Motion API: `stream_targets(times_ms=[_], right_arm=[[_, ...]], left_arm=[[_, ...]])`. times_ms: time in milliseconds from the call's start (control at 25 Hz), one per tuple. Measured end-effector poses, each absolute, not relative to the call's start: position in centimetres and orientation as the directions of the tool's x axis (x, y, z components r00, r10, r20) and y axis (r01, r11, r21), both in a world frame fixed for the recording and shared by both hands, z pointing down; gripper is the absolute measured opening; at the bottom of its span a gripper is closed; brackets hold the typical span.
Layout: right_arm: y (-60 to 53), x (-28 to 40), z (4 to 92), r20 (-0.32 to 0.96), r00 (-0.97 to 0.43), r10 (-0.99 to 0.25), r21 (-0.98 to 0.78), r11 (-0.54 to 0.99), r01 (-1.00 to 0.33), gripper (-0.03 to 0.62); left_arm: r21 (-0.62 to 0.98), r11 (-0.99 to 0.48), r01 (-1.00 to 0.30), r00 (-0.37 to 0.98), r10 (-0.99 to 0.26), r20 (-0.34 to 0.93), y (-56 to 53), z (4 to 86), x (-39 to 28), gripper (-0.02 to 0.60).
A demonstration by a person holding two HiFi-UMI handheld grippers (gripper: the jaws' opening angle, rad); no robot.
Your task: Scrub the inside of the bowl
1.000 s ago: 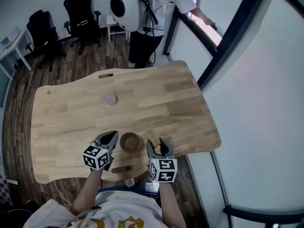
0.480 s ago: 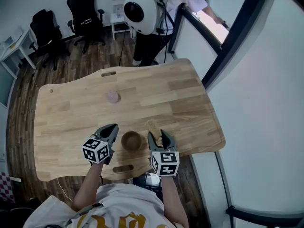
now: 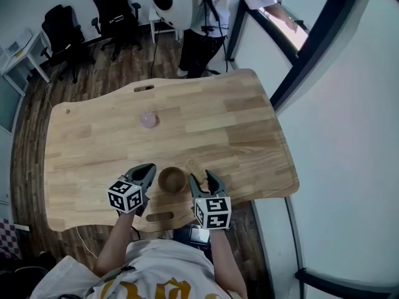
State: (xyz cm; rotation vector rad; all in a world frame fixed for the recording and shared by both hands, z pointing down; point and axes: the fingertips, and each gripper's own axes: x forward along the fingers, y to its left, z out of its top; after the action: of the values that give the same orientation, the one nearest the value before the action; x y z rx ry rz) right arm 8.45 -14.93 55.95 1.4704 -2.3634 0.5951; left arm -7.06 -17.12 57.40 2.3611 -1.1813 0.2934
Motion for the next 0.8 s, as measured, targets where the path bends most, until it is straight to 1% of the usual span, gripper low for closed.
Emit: stream_targets(times_ms=[200, 400, 640, 720, 800], right_arm=[[-14.4, 7.1, 57.4, 0.487, -0.458, -0.744, -0.188, 0.423, -0.886, 0.184], [-14.5, 6.3, 59.3, 0.526, -0.468, -0.710, -0.179, 0.445, -0.877, 0.183], [-14.4, 5.2, 61.6, 0.574, -0.490, -0.656, -0.167, 0.492, -0.854, 0.184], [-14.3, 4.8, 62.2, 0.585, -0.500, -0.639, -0.153, 0.519, -0.841, 0.184], [-14.3, 4.8, 62.8, 0.599, -0.503, -0.623, -0.132, 0.543, -0.830, 0.184]], left_arm=[[0.331, -0.518, -0.789, 0.615, -0.655, 0.439, -17.0, 59.4, -6.7, 0.002], [0.358, -0.476, -0.803, 0.595, -0.649, 0.473, -17.1, 61.5, -7.6, 0.002], [0.411, -0.461, -0.787, 0.617, -0.569, 0.544, -16.5, 65.3, -7.6, 0.004], [0.412, -0.454, -0.790, 0.613, -0.558, 0.560, -16.1, 66.2, -7.7, 0.020], [0.414, -0.451, -0.791, 0.611, -0.542, 0.576, -15.9, 67.1, -7.6, 0.059]])
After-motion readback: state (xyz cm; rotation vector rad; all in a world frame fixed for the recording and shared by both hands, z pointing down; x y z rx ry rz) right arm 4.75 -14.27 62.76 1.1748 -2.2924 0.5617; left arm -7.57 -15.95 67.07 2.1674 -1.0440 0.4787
